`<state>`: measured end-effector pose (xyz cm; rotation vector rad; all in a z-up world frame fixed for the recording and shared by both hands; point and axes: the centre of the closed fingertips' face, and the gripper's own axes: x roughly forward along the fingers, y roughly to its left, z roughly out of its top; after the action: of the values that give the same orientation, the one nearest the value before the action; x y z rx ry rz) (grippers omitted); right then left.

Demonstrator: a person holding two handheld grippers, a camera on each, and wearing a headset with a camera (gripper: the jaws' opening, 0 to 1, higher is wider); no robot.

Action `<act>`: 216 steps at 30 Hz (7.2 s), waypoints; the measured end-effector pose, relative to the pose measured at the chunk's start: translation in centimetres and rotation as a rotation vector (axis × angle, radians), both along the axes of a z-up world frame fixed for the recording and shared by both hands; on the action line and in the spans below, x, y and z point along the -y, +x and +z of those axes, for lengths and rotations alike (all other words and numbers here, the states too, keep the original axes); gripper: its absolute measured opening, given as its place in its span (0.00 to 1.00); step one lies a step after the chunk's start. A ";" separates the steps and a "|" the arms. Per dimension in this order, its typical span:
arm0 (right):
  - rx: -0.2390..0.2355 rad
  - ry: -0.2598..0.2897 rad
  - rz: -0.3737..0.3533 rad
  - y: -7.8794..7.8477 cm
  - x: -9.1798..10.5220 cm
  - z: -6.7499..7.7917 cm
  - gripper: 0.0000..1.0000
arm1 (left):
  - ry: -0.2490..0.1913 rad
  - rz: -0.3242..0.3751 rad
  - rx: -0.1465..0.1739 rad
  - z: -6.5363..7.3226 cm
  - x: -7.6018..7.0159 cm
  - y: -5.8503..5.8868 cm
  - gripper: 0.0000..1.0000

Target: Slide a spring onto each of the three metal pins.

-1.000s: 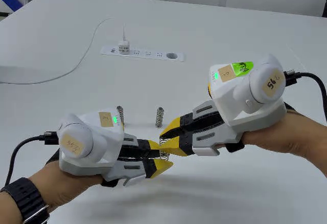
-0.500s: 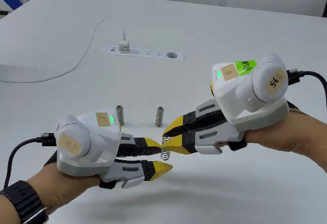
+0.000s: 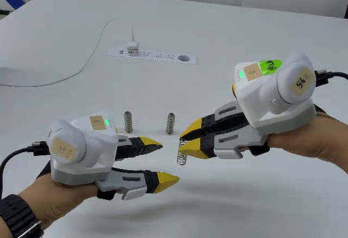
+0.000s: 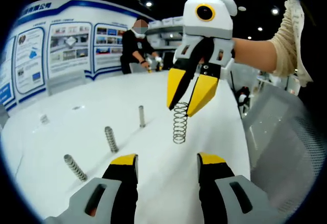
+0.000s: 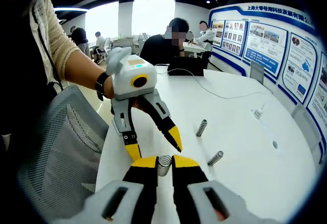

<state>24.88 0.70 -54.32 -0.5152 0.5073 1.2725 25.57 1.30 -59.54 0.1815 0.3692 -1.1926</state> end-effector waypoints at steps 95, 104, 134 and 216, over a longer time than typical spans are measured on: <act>0.056 -0.027 -0.373 11.6 10.0 -0.6 0.11 | -0.003 0.208 -0.025 0.0 -6.7 1.4 0.61; 0.050 -0.027 -0.374 11.7 10.0 -0.9 0.11 | 0.000 0.211 -0.027 0.0 -6.8 1.4 0.60; 0.032 -0.047 -0.395 11.5 9.8 -3.6 0.11 | 0.002 0.212 -0.031 -0.3 -6.8 1.5 0.60; 0.019 -0.037 -0.479 11.1 10.9 -5.8 0.25 | -0.003 0.241 -0.035 -0.3 -7.3 2.1 0.63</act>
<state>35.95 -10.24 -60.10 -0.4043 0.5974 0.8007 27.67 8.63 -59.85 0.1100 0.4078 -0.9598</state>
